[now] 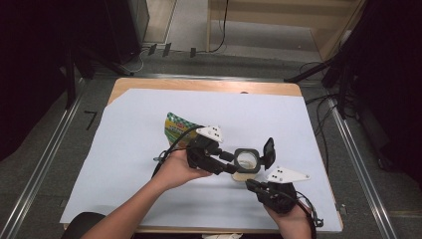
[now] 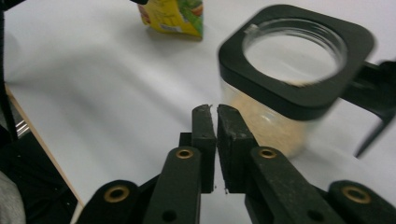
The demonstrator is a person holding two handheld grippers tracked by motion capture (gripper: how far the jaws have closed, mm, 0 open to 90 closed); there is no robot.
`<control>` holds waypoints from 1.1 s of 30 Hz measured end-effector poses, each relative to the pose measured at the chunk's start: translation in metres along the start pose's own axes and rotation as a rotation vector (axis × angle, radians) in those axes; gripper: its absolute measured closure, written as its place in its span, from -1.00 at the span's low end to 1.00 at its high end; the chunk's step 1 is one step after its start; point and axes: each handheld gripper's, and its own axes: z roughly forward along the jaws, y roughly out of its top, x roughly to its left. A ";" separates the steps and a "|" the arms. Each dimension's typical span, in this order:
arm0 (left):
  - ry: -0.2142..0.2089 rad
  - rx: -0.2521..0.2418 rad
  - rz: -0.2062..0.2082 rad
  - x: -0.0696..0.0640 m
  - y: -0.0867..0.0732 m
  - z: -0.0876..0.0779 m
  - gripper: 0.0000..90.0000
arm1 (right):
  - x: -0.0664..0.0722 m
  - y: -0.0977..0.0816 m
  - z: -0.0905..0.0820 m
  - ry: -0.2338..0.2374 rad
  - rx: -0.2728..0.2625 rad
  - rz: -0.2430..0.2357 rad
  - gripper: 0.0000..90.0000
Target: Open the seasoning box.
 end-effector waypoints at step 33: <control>0.068 -0.023 -0.067 0.024 -0.042 -0.078 0.15 | 0.038 0.049 0.074 0.098 0.018 -0.117 0.31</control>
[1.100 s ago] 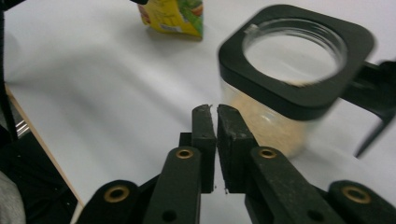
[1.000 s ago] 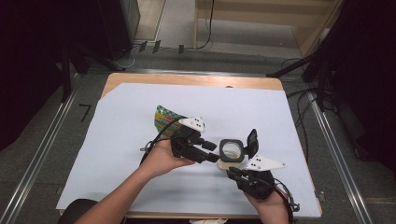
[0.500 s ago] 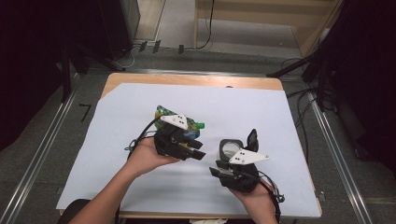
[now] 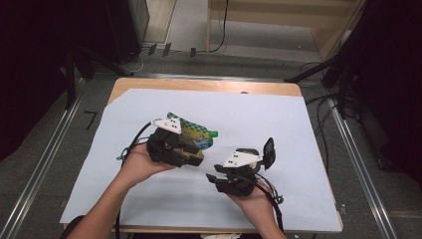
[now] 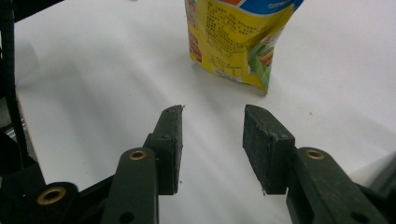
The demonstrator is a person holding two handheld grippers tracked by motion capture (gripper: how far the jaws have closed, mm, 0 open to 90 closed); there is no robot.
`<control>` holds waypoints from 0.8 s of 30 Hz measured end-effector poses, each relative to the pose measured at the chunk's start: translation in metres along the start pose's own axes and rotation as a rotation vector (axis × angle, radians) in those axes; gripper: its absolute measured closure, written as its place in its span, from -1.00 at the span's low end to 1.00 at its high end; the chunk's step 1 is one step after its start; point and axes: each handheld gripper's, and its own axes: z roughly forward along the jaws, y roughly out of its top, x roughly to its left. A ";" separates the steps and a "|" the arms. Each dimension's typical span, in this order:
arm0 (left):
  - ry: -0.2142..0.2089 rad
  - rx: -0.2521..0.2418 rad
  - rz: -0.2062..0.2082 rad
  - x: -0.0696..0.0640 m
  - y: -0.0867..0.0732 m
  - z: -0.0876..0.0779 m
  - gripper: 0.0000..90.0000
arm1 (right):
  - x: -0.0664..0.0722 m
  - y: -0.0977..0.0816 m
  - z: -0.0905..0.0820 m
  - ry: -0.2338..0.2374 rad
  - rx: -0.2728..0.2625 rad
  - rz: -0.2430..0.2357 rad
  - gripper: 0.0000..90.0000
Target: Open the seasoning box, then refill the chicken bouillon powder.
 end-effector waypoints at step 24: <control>0.054 -0.020 -0.053 0.020 -0.019 -0.045 0.31 | 0.005 -0.007 0.013 0.051 0.011 0.005 0.32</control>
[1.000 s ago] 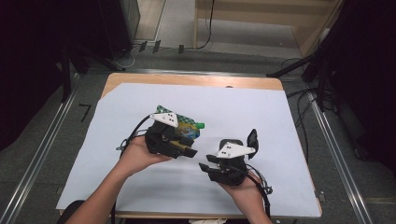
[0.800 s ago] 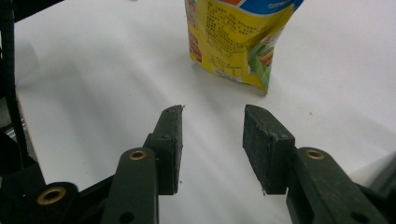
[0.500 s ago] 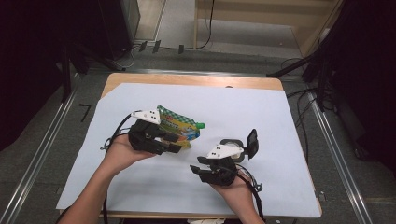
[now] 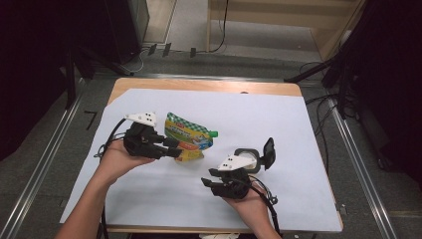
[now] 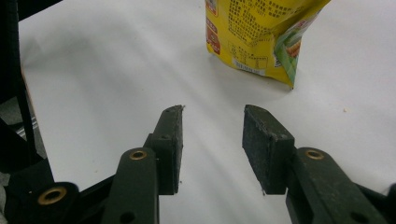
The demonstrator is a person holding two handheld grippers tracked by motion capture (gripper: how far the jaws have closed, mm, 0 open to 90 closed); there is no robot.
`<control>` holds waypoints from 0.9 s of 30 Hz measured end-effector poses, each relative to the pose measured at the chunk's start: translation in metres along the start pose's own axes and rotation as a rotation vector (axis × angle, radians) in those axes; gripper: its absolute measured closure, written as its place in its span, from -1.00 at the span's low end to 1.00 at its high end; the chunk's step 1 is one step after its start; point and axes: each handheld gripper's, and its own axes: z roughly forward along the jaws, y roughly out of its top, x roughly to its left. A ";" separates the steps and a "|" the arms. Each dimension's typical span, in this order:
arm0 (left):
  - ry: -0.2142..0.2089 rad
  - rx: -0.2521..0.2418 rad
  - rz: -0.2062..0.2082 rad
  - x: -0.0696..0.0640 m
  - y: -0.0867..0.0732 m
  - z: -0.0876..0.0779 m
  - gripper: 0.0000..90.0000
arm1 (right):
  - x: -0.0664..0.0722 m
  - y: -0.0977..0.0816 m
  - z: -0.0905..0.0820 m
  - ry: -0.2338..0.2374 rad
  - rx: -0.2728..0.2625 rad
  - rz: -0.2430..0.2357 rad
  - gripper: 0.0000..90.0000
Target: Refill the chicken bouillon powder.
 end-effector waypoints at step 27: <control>0.077 -0.026 -0.020 0.041 0.003 -0.017 0.10 | 0.003 -0.002 0.013 0.034 0.012 0.023 0.28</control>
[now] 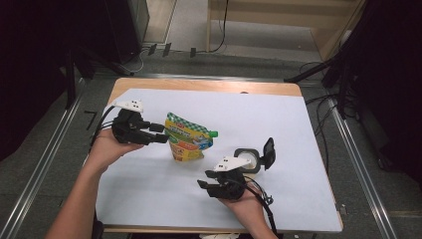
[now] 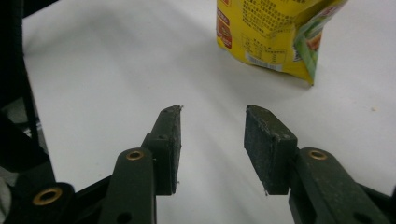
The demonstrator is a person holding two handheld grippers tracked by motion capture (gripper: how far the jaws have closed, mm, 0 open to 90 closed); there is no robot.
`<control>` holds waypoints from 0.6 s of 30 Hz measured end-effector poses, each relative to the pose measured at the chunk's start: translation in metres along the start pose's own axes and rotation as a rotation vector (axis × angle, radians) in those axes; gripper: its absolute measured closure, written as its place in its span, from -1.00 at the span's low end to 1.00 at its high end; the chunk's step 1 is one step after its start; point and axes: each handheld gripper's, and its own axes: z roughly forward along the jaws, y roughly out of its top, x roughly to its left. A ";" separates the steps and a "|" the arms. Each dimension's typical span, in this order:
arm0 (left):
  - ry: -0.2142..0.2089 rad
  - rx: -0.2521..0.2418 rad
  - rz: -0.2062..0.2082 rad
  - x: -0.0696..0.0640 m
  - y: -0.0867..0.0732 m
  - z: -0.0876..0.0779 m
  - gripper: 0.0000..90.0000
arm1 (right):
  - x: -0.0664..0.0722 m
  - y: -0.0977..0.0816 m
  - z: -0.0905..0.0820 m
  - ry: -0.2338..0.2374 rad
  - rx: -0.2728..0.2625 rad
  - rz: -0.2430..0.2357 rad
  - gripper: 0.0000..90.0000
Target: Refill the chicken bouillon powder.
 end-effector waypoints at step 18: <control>-0.122 0.034 0.045 0.003 0.019 0.031 0.45 | -0.004 0.030 0.013 -0.018 -0.011 -0.056 0.29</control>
